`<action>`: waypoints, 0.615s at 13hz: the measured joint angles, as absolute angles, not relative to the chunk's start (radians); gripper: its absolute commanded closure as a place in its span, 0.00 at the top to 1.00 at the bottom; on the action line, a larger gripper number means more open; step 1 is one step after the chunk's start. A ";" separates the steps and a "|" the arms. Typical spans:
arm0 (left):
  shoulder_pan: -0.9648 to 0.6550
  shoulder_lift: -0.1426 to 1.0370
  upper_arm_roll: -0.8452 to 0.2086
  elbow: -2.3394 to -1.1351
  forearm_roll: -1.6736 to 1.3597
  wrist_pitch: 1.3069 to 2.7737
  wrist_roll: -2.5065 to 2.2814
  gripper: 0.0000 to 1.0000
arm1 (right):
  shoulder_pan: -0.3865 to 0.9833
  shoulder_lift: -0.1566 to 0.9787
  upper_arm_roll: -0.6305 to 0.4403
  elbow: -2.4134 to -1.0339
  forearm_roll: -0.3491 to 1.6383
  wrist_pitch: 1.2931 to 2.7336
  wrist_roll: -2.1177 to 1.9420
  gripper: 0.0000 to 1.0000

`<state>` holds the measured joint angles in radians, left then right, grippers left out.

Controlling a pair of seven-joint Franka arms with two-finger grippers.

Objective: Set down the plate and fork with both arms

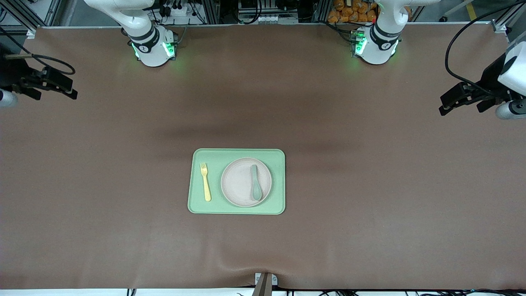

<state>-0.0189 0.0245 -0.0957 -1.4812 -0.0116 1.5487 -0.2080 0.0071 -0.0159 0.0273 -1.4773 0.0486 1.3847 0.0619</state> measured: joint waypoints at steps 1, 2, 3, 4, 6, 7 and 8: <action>-0.019 0.020 -0.096 -1.485 -0.012 1.547 -0.208 1.00 | 0.007 -0.022 0.030 -1.483 0.023 1.397 0.062 1.00; -0.020 0.013 -0.096 -1.494 -0.012 1.546 -0.208 1.00 | 0.007 -0.018 0.034 -1.478 0.001 1.416 0.062 1.00; -0.023 0.006 -0.096 -1.504 -0.012 1.546 -0.208 1.00 | 0.007 -0.006 0.036 -1.463 -0.009 1.430 0.062 1.00; -0.027 0.001 -0.097 -1.510 -0.012 1.546 -0.208 1.00 | 0.007 0.010 0.040 -1.444 -0.019 1.436 0.062 1.00; -0.033 -0.002 -0.100 -1.517 -0.012 1.546 -0.208 1.00 | 0.007 0.039 0.046 -1.419 -0.033 1.438 0.063 1.00; -0.037 -0.002 -0.100 -1.523 -0.012 1.546 -0.208 1.00 | 0.007 0.047 0.047 -1.413 -0.029 1.438 0.063 1.00; -0.042 -0.002 -0.101 -1.525 -0.012 1.546 -0.207 1.00 | 0.007 0.049 0.048 -1.408 -0.026 1.438 0.063 1.00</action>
<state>-0.0421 -0.0020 -0.1006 -1.5253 -0.0116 1.5457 -0.2066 0.0069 0.0494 0.0483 -1.4076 -0.0257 1.4377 0.0631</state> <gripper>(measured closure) 0.000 0.000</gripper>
